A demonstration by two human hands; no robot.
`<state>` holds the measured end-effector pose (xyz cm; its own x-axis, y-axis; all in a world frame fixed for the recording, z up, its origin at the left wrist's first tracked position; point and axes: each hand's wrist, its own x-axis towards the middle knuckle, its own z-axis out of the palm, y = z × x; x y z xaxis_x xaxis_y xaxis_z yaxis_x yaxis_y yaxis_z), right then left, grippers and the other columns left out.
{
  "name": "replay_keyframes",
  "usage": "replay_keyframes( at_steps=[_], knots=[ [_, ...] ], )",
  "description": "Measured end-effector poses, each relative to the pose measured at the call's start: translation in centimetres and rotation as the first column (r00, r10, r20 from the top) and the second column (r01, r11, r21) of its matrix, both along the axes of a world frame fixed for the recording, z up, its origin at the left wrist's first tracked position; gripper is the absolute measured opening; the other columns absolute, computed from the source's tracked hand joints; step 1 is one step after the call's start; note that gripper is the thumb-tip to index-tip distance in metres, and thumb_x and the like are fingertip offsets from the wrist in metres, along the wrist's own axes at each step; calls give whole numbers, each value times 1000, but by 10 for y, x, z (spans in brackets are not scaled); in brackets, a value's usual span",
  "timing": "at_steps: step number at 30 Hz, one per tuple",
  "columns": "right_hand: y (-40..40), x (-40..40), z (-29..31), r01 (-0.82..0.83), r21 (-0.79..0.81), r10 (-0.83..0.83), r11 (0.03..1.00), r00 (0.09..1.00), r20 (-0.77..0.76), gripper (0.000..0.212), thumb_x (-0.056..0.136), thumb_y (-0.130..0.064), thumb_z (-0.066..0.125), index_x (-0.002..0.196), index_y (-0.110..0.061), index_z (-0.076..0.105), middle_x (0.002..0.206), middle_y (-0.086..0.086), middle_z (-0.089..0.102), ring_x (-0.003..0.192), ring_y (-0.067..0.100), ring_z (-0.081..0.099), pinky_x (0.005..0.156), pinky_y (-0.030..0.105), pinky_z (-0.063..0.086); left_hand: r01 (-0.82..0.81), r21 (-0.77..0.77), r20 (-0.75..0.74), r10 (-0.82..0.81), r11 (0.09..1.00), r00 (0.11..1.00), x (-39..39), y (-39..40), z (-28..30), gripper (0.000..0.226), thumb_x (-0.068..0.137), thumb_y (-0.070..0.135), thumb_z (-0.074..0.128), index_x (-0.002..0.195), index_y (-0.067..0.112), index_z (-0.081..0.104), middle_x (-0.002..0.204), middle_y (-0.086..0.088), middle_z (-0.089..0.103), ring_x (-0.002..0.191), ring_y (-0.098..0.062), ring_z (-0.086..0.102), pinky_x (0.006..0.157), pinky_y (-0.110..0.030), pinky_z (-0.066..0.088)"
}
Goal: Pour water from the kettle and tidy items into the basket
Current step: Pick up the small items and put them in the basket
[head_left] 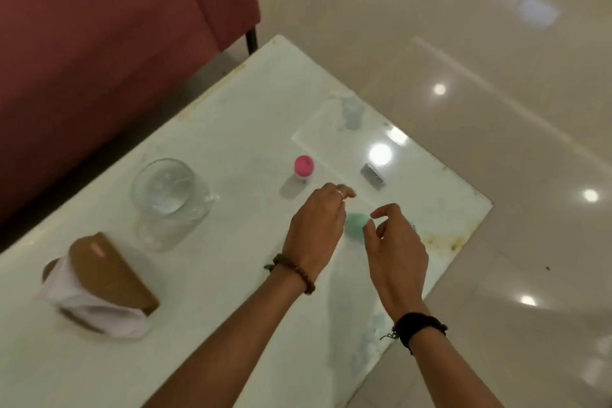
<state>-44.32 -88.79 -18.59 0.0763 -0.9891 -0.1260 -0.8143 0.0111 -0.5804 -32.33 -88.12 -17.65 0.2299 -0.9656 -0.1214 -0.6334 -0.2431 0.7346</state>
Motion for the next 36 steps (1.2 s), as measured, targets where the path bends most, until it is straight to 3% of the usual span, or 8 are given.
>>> replay_keyframes(
  at_steps=[3, 7, 12, 17, 20, 24, 29, 36],
  knots=[
    [-16, -20, -13, 97, -25, -98, 995, 993, -63, 16, 90, -18, 51, 106, -16, 48, 95, -1, 47, 56, 12, 49, 45, 23, 37, 217, -22, 165, -211, 976, 964, -14, -47, -14, 45, 87, -6, 39, 126, 14, 51, 135, -4, 51, 125, -15, 45, 99, -24, 40],
    [-24, -38, -26, 163, 28, -159, 986, 982, -104, 29, 89, -14, 48, 117, -16, 43, 102, 2, 35, 58, 19, 51, 41, 24, 34, 344, 131, 307, -367, 930, 878, -28, -85, -38, 49, 90, -3, 39, 136, 15, 40, 150, -7, 33, 137, -23, 30, 108, -34, 30],
    [-29, -47, -37, 126, 114, -111, 985, 984, -136, 22, 93, -11, 42, 114, -13, 46, 94, 1, 36, 57, 21, 47, 42, 26, 29, 372, 181, 521, -410, 910, 749, -38, -100, -53, 34, 92, 2, 42, 123, 12, 47, 120, -10, 51, 104, -26, 50, 70, -30, 35],
    [-18, -30, -22, 64, -49, -67, 997, 996, -66, 16, 95, -15, 43, 107, -11, 52, 103, 6, 49, 53, 19, 49, 42, 24, 32, 135, 6, 190, -134, 991, 973, -30, -74, -33, 27, 94, 8, 43, 118, 12, 53, 111, -9, 57, 99, -23, 55, 80, -27, 46],
    [6, 1, -4, 67, -59, -60, 996, 993, 106, 14, 96, -24, 44, 106, -21, 54, 101, -5, 48, 61, 2, 52, 50, 11, 38, -139, -38, -116, 133, 990, 984, -18, -24, -3, 21, 91, 17, 54, 111, 16, 61, 106, 0, 62, 85, -6, 57, 77, -1, 41],
    [57, 51, 19, 0, 70, -27, 998, 922, 386, 10, 93, -30, 49, 101, -29, 56, 97, -6, 57, 71, 5, 58, 64, 6, 38, -437, -18, -307, 411, 899, 859, 15, 59, 31, 19, 85, 19, 62, 102, 27, 63, 96, 9, 60, 78, 1, 60, 64, 1, 44],
    [151, 120, 39, -187, 148, 81, 971, 843, 533, 6, 92, -28, 54, 96, -29, 58, 85, 1, 63, 53, 0, 54, 56, 7, 37, -689, 15, -375, 643, 725, 668, 75, 185, 59, 33, 81, 12, 66, 89, 43, 57, 93, 15, 61, 80, 8, 58, 61, -1, 42],
    [360, 229, 65, -510, 193, 295, 839, 721, 627, 4, 89, -26, 58, 91, -29, 60, 86, -12, 65, 47, 7, 45, 50, 13, 38, -915, 55, -391, 852, 399, 348, 152, 414, 81, 24, 82, 22, 65, 98, 39, 58, 94, 11, 65, 79, -14, 66, 60, -5, 47]
  ],
)
